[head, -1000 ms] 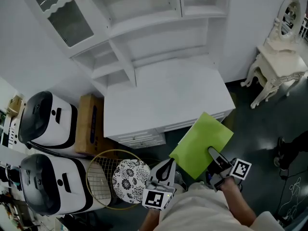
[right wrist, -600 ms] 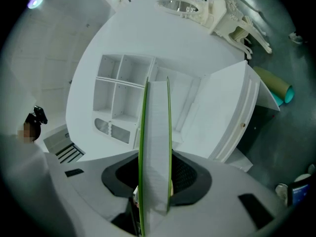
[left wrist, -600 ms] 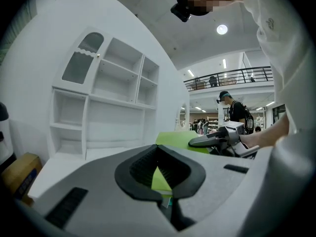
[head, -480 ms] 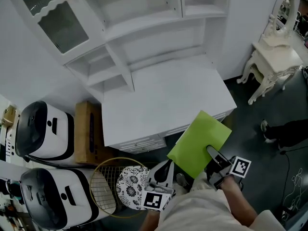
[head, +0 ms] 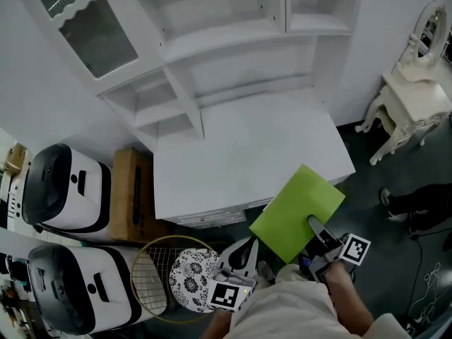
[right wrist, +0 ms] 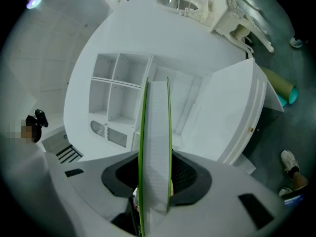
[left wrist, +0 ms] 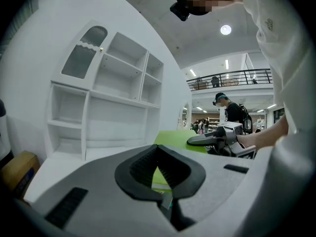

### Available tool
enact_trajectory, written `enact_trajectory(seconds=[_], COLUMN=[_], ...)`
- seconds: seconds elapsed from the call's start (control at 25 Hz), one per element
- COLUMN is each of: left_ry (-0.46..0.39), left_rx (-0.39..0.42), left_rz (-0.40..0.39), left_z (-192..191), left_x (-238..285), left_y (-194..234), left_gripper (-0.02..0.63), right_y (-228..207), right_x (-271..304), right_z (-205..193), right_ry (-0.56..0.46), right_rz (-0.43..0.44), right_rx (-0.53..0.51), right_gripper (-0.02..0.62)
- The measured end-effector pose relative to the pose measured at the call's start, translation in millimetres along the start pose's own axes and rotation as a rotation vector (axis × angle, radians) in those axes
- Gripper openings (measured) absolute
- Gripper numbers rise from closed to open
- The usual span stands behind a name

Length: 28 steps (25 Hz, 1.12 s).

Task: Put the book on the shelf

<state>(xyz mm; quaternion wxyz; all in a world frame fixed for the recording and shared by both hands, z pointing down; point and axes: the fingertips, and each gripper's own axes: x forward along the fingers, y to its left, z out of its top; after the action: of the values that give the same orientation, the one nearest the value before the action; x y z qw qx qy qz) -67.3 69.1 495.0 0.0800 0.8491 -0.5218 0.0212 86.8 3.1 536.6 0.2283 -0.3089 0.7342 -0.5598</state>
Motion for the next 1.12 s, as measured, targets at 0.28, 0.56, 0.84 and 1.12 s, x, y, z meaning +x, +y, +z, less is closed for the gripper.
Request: enact_trajectory(seconds=[0.28,0.56,0.84,1.12], left_ry=[0.04,0.017,0.023,0.018], left_rx=[0.028,0.033,0.018,0.023], left_rz=[0.009,0.032,0.052,0.092], left_z=[8,27,31,34], left_x=[33,75,108,134], left_y=[21,34,36,34], left_gripper=[0.003,0.002,0.002,0.002], right_y=[-2,-2,-12,-21], right_x=[38,68,82,94], right_z=[28,61,89,113], right_ry=[0.023,0.033,0.05,0.076], right_rz=[0.029,0.049,0.057,0.063], right_rx=[-0.001,0.021,0.057,0.065], right_gripper=[0.146,0.146,0.146,0.146])
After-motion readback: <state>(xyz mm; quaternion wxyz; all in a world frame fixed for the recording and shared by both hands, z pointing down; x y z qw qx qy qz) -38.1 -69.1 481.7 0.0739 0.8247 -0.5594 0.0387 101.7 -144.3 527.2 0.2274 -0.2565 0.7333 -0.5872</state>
